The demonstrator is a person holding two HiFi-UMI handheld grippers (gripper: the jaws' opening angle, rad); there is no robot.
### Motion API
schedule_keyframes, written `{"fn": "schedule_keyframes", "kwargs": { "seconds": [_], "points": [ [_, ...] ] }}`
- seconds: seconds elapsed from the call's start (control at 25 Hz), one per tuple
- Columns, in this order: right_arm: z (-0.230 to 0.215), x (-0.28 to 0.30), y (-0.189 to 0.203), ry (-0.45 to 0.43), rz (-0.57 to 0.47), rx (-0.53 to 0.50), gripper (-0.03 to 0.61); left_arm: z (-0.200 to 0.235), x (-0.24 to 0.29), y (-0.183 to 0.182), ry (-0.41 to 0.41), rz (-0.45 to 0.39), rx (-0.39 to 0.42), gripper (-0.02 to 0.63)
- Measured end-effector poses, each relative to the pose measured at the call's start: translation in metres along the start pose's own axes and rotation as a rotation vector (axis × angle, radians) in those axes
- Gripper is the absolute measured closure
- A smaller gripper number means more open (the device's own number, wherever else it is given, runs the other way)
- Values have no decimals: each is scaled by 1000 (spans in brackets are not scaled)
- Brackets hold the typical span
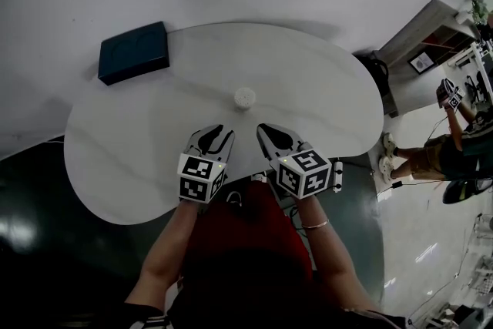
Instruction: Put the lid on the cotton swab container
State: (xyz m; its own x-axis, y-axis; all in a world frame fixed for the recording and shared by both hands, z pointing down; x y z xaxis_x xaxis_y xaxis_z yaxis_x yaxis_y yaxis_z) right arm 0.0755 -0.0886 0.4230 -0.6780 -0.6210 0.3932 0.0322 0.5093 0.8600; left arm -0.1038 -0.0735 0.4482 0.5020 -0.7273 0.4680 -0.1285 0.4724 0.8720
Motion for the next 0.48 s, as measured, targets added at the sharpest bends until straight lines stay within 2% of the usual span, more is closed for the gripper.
{"fn": "schedule_keyframes", "kwargs": {
  "seconds": [0.16,0.48],
  "points": [
    [11,-8,9,27,0,-24,563,-5,-12,1,6,-21,-3,510],
    [26,-30,24,73,-22,0,563,-14,-34,0,22,-52,1,565]
  ]
}}
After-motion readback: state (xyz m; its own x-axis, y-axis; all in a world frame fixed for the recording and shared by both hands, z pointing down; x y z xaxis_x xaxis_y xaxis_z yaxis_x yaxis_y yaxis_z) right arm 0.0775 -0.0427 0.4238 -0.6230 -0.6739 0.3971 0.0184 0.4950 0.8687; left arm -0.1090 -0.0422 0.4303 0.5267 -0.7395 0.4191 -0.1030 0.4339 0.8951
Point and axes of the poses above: the fingertips, and each gripper's own axes: x forward along the fingers, z to its left, y out of its underside, the point moved 9 cm from there along -x, backward along the fingers
